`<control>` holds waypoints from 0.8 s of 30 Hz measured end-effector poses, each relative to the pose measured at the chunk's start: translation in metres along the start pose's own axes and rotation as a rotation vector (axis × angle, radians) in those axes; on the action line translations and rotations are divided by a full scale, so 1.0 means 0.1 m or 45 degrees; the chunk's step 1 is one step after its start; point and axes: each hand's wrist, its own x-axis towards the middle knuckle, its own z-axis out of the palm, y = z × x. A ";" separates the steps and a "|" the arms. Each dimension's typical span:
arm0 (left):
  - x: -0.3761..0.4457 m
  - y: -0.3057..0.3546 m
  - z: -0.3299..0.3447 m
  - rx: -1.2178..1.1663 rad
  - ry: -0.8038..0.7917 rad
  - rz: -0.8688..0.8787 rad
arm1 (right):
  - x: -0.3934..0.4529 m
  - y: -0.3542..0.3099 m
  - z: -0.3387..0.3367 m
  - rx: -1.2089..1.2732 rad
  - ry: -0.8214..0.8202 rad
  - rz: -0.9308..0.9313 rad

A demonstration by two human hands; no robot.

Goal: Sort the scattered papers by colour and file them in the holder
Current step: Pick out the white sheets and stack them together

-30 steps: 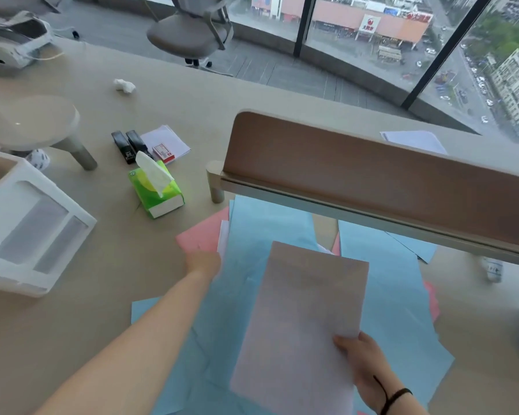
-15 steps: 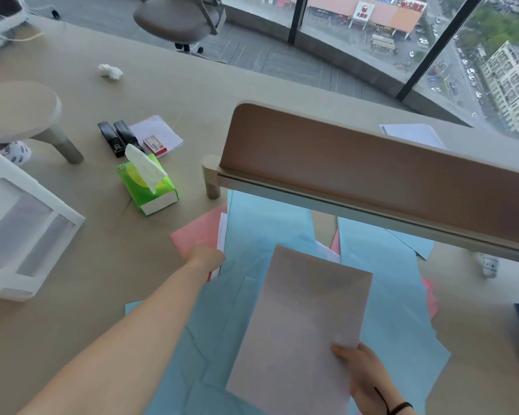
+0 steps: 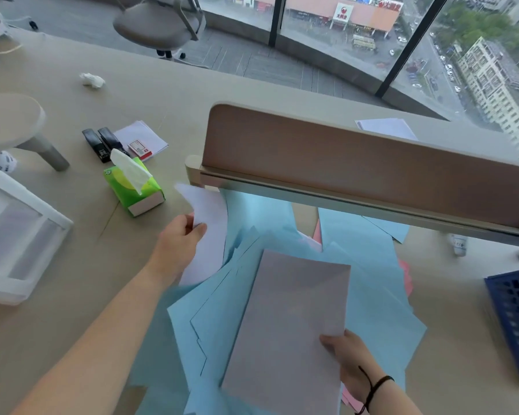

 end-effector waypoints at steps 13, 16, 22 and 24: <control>-1.28 0.57 -0.05 -1.015 -0.301 -0.078 | -0.20 -0.02 -0.33 -0.133 -0.153 -0.090; -1.39 0.26 0.19 -0.866 -0.244 -0.274 | -0.25 -0.07 -0.38 -0.153 -0.240 -0.122; -1.45 -0.50 0.64 -0.218 -0.014 -0.419 | -0.26 -0.12 -0.49 -0.111 -0.403 -0.144; -1.47 -0.59 0.76 -0.081 -0.012 -0.391 | -0.26 -0.14 -0.51 -0.071 -0.427 -0.137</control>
